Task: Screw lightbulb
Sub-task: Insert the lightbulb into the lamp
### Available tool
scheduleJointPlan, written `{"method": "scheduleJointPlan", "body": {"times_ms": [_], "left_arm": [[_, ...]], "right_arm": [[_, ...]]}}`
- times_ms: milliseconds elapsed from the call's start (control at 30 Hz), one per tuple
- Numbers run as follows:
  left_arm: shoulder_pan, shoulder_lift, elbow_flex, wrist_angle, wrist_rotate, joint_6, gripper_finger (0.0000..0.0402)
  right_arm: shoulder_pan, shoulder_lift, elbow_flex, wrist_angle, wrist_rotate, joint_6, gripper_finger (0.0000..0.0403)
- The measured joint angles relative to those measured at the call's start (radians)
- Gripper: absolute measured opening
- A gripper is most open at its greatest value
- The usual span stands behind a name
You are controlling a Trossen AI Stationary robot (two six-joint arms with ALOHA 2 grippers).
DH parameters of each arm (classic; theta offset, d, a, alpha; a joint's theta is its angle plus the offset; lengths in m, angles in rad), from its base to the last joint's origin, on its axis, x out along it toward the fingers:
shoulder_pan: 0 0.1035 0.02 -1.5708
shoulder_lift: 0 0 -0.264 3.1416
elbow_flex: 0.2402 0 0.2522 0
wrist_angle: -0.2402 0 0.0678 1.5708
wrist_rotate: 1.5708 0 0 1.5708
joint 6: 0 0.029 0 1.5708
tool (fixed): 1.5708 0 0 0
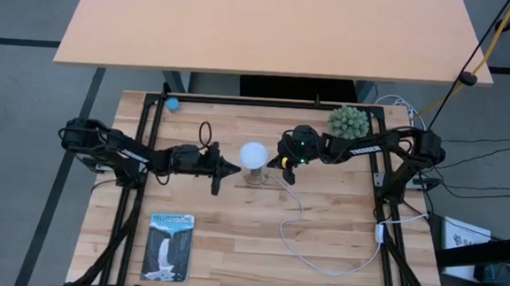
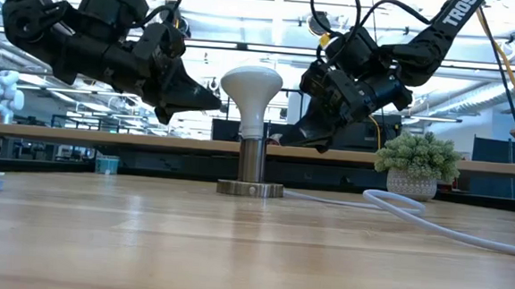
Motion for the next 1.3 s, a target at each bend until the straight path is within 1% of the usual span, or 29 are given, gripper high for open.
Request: {"method": "scheduleJointPlan", "body": {"times_ms": [67, 167, 233, 300, 333, 400, 500, 533, 600, 633, 700, 800, 867, 933, 1000, 1233, 1300], "left_arm": [[-0.013, 0.0, 0.001, 0.001, -0.006, 0.0, 0.0003], [-0.037, 0.015, 0.001, 0.002, -0.02, -0.006, 0.0002], [-0.049, 0.038, 0.004, 0.002, -0.028, -0.023, 0.0002], [-0.061, 0.075, 0.019, 0.001, -0.038, -0.035, 0.0001], [-0.066, 0.1, 0.032, 0.001, -0.04, -0.035, 0.0001], [-0.073, 0.151, 0.061, 0.019, -0.041, -0.016, 0.0001], [-0.075, 0.21, 0.093, 0.07, -0.041, 0.026, 0.0001], [-0.073, 0.219, 0.096, 0.083, -0.041, 0.036, 0.0001], [-0.065, 0.221, 0.097, 0.09, -0.041, 0.047, 0.0001], [-0.059, 0.22, 0.097, 0.093, -0.041, 0.049, 0.0001], [-0.048, 0.22, 0.097, 0.1, -0.041, 0.051, 0.0001], [-0.033, 0.219, 0.098, 0.119, -0.033, 0.07, 0.0], [-0.02, 0.219, 0.098, 0.114, -0.03, 0.081, 0.0], [-0.005, 0.219, 0.097, 0.115, -0.01, 0.082, 0.0], [0.009, 0.219, 0.097, 0.114, 0.005, 0.082, 0.0], [0.04, 0.219, 0.097, 0.115, 0.014, 0.083, 0.0], [0.043, 0.219, 0.097, 0.114, 0.015, 0.083, 0.0]], "right_arm": [[-0.01, 0.0, 0.0, 0.005, 0.012, -0.013, 0.0], [-0.035, -0.002, 0.0, 0.002, 0.002, -0.026, 0.0], [-0.062, -0.011, 0.0, -0.012, -0.052, -0.037, 0.0], [-0.1, -0.028, 0.001, -0.053, -0.129, -0.04, 0.0], [-0.12, -0.039, 0.011, -0.104, -0.154, -0.044, 0.0], [-0.157, -0.058, 0.054, -0.246, -0.16, -0.068, 0.0], [-0.185, -0.058, 0.156, -0.483, -0.164, -0.169, 0.0], [-0.182, -0.05, 0.187, -0.537, -0.168, -0.211, 0.0], [-0.168, -0.039, 0.213, -0.56, -0.182, -0.259, 0.0], [-0.16, -0.035, 0.213, -0.546, -0.196, -0.271, 0.0], [-0.148, -0.025, 0.189, -0.453, -0.228, -0.273, 0.0], [-0.135, -0.017, 0.119, -0.246, -0.23, -0.207, 0.0], [-0.131, -0.017, 0.053, -0.076, -0.226, -0.144, 0.0], [-0.123, -0.017, -0.007, 0.09, -0.206, -0.079, 0.0], [-0.107, -0.017, -0.042, 0.187, -0.151, -0.041, 0.0], [-0.041, -0.012, -0.042, 0.209, 0.007, -0.043, 0.0], [-0.034, -0.005, -0.042, 0.204, 0.018, -0.038, 0.0]]}}
